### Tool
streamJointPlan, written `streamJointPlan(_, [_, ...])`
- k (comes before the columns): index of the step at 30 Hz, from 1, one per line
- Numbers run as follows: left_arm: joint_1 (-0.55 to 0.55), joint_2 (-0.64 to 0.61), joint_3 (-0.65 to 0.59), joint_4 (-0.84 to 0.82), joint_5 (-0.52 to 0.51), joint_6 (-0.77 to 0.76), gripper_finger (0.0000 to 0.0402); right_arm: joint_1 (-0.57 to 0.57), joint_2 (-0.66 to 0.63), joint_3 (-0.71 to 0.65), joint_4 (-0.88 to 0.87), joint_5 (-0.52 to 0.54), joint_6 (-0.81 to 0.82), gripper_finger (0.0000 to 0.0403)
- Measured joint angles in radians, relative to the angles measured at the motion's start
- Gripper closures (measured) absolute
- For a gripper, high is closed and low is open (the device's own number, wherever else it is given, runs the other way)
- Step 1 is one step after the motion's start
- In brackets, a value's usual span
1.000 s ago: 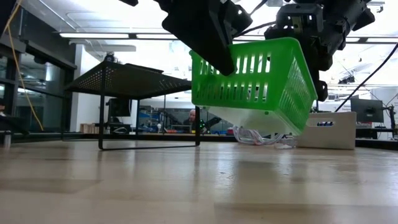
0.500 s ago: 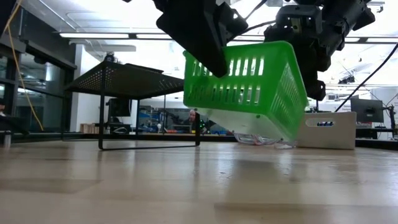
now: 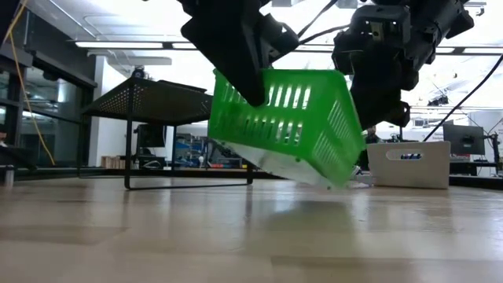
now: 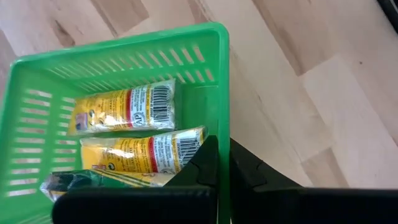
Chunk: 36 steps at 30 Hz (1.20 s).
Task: Pick & Place Office Desk Supplies
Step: Put the green bin on the shelf
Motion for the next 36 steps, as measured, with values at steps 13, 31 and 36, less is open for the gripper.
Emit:
streamJointPlan(13, [0.0,0.0,0.0,-0.005,-0.033,-0.01,0.0401,0.025,-0.127,0.001,-0.178,-0.161,0.003,0.0275])
streamJointPlan(31, [-0.013,-0.04,-0.001,0.025,-0.202,-0.091,0.0401,0.151,-0.205,0.0,-0.308,-0.073,0.026,0.0275])
streamJointPlan(36, [-0.021,-0.118,0.0,-0.022,-0.216,-0.166,0.0401,0.151,-0.205,0.0,-0.307,-0.073,0.025,0.0275])
